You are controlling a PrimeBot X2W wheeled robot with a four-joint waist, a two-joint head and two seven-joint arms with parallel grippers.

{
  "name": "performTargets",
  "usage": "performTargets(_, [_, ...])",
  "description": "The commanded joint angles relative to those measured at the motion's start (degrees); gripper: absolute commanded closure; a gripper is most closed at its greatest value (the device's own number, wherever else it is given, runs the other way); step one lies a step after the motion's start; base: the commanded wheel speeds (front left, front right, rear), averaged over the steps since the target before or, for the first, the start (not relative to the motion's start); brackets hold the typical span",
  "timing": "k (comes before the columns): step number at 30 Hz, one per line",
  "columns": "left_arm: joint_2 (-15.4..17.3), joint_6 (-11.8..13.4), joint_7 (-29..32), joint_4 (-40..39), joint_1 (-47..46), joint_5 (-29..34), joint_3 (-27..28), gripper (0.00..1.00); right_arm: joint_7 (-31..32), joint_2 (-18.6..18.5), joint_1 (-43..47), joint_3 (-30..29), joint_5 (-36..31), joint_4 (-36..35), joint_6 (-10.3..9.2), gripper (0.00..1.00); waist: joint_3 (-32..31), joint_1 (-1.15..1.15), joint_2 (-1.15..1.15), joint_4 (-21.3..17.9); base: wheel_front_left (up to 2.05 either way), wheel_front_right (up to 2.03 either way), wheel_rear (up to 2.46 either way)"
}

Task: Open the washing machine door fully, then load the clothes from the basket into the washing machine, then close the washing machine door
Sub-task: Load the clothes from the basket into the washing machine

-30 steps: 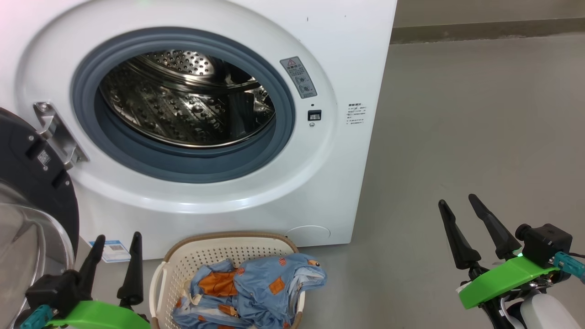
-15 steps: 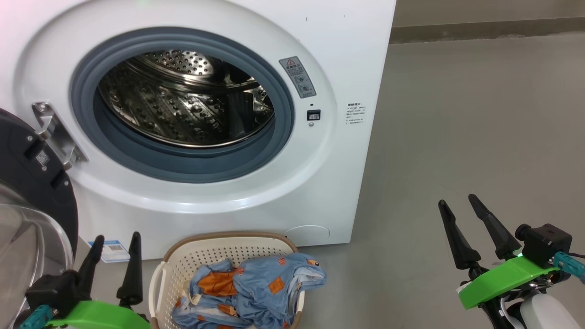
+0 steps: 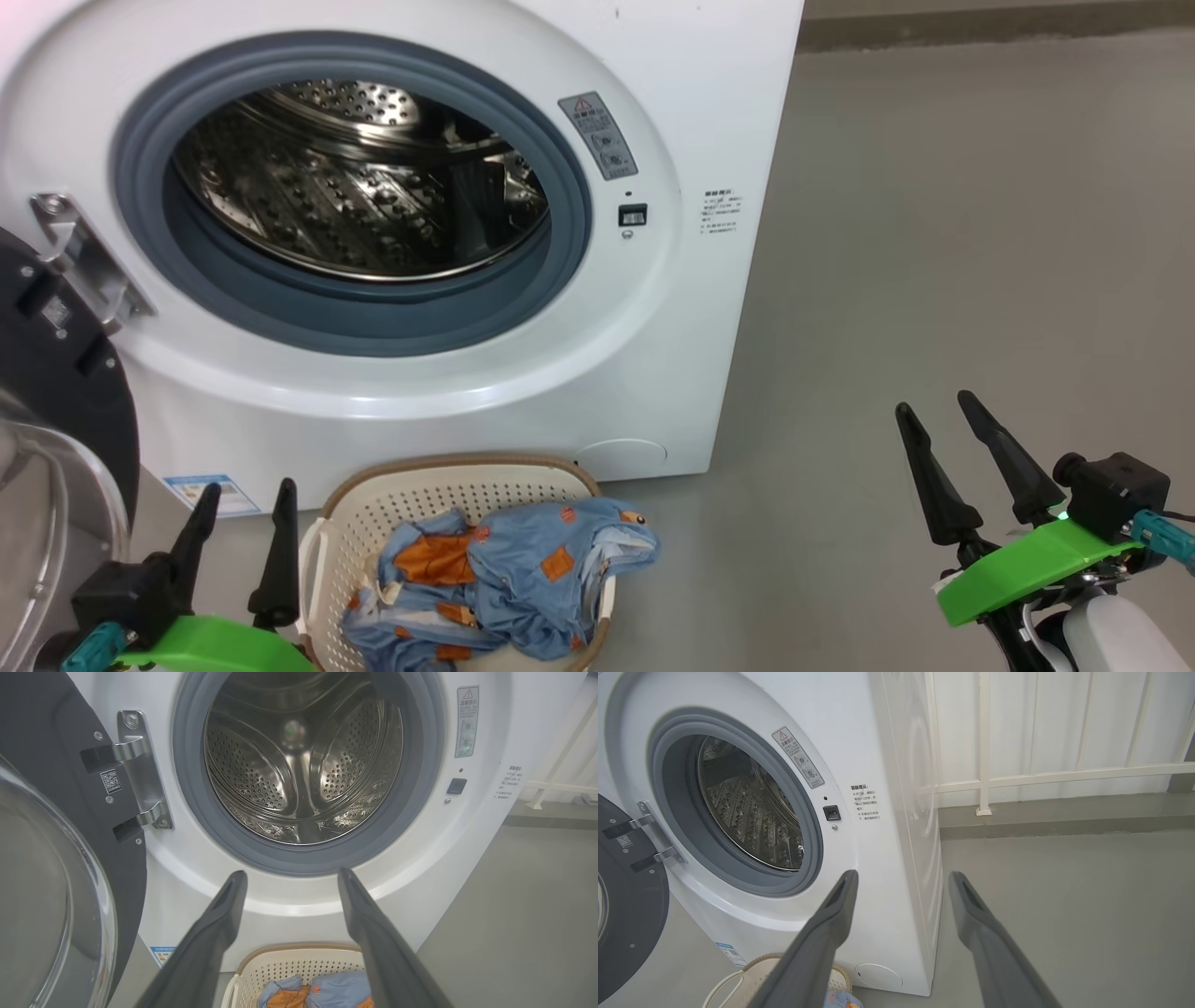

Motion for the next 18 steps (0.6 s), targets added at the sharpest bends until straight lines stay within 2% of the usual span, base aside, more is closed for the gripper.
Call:
performTargets(1, [1.7,0.4,-0.5,-0.7,-2.7,0.3,2.1,0.00,-0.7,-0.3,-1.8,1.2,-0.7,-1.6,0.09,0.00,1.0,0.00,0.00,-0.4,0.00,0.00,0.00])
performTargets(18, [1.4,-1.4,-0.6,3.7,-7.7,0.5,1.4,0.00,-0.7,1.1,-4.3,0.5,-1.5,-2.5,0.09,0.00,9.7,0.00,0.00,-2.2,0.00,0.00,0.00])
